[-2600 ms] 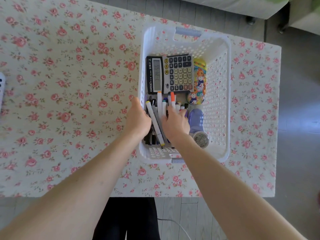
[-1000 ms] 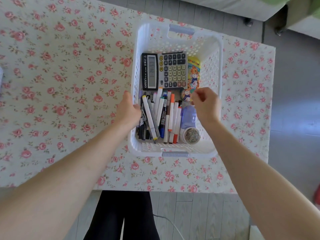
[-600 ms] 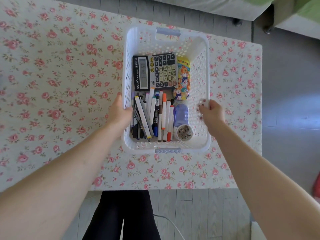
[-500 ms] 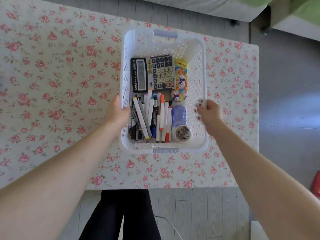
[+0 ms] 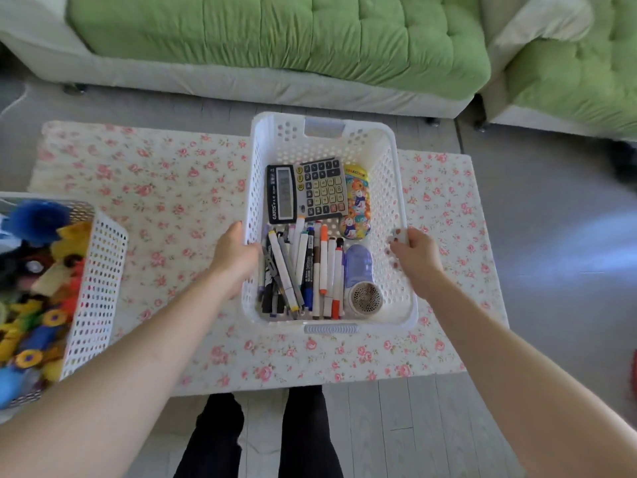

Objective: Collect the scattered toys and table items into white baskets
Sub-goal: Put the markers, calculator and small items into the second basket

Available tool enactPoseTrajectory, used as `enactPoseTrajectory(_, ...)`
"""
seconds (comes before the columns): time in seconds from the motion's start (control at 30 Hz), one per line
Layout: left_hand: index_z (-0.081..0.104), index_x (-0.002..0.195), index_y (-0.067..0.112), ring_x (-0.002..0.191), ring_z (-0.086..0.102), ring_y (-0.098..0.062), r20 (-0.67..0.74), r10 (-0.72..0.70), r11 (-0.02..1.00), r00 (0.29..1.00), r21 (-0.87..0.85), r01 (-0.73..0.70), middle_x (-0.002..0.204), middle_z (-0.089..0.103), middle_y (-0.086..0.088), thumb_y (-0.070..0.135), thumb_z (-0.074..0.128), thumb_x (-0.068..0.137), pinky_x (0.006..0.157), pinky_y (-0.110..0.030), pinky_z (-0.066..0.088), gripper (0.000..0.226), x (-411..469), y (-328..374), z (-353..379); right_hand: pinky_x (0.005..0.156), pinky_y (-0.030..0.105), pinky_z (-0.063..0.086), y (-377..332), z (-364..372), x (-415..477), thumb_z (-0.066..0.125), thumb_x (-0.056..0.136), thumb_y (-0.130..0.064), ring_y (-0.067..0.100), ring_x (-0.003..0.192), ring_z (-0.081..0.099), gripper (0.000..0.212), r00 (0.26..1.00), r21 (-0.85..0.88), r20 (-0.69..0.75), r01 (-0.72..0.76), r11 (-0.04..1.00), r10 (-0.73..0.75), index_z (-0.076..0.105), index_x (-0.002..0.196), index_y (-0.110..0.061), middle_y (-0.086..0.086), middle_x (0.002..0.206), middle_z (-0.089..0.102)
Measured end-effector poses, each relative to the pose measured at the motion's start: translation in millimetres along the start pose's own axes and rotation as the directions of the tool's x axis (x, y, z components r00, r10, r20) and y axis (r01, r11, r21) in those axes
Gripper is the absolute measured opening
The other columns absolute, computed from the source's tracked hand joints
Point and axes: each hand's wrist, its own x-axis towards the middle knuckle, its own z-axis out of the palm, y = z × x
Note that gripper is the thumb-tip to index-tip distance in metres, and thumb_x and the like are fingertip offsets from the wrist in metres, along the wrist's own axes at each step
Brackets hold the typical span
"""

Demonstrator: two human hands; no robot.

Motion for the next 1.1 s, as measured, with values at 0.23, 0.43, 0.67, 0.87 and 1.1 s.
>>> enactPoseTrajectory(0.23, 0.030, 0.138, 0.001, 0.125, 0.040, -0.030, -0.003, 0.156, 0.987, 0.988, 0.046, -0.156, 0.143, 0.036, -0.016, 0.004, 0.046, 0.092, 0.092, -0.038, 0.041, 0.048, -49, 30, -105, 0.052, 0.031, 0.043, -69, 10, -88, 0.049, 0.086, 0.003, 0.019, 0.059, 0.049, 0.014, 0.994, 0.031, -0.053, 0.097, 0.995, -0.095, 0.060, 0.095, 0.000, 0.007, 0.069, 0.057)
enactPoseTrajectory(0.43, 0.040, 0.124, -0.004, 0.082, 0.046, -0.022, -0.057, 0.282, 0.952, 0.958, 0.137, -0.272, 0.123, 0.048, -0.025, -0.003, 0.044, 0.088, 0.053, -0.027, 0.036, 0.036, -98, 49, -179, 0.046, 0.027, 0.045, -122, 8, -152, 0.052, 0.084, 0.004, 0.017, 0.052, 0.050, 0.011, 0.970, 0.020, -0.092, 0.228, 0.973, -0.226, 0.062, 0.084, -0.001, 0.007, 0.065, 0.058)
enactPoseTrajectory(0.67, 0.043, 0.120, -0.004, 0.090, 0.053, -0.030, -0.154, 0.342, 0.935, 0.927, 0.152, -0.320, 0.120, 0.050, -0.024, -0.002, 0.043, 0.087, 0.050, -0.025, 0.032, 0.033, -162, 41, -233, 0.049, 0.030, 0.044, -155, 8, -216, 0.053, 0.081, 0.003, 0.017, 0.049, 0.050, 0.014, 0.935, 0.008, -0.090, 0.345, 0.939, -0.343, 0.064, 0.076, -0.004, 0.006, 0.060, 0.059)
enactPoseTrajectory(0.87, 0.039, 0.126, 0.001, 0.102, 0.051, -0.031, -0.212, 0.326, 0.945, 0.921, 0.113, -0.308, 0.123, 0.050, -0.019, -0.003, 0.042, 0.085, 0.079, -0.040, 0.047, 0.042, -217, 15, -265, 0.043, 0.024, 0.040, -161, 10, -275, 0.055, 0.081, 0.003, 0.015, 0.041, 0.047, 0.012, 0.902, -0.003, -0.097, 0.422, 0.906, -0.421, 0.064, 0.073, 0.001, 0.001, 0.050, 0.055)
enactPoseTrajectory(1.1, 0.043, 0.126, 0.002, 0.109, 0.051, -0.034, -0.224, 0.324, 0.946, 0.919, 0.057, -0.320, 0.125, 0.052, -0.019, -0.007, 0.042, 0.083, 0.085, -0.040, 0.046, 0.043, -249, -15, -286, 0.047, 0.029, 0.045, -153, 27, -317, 0.055, 0.081, 0.003, 0.017, 0.044, 0.050, 0.011, 0.891, 0.002, -0.067, 0.450, 0.893, -0.449, 0.063, 0.075, 0.006, 0.010, 0.059, 0.060)
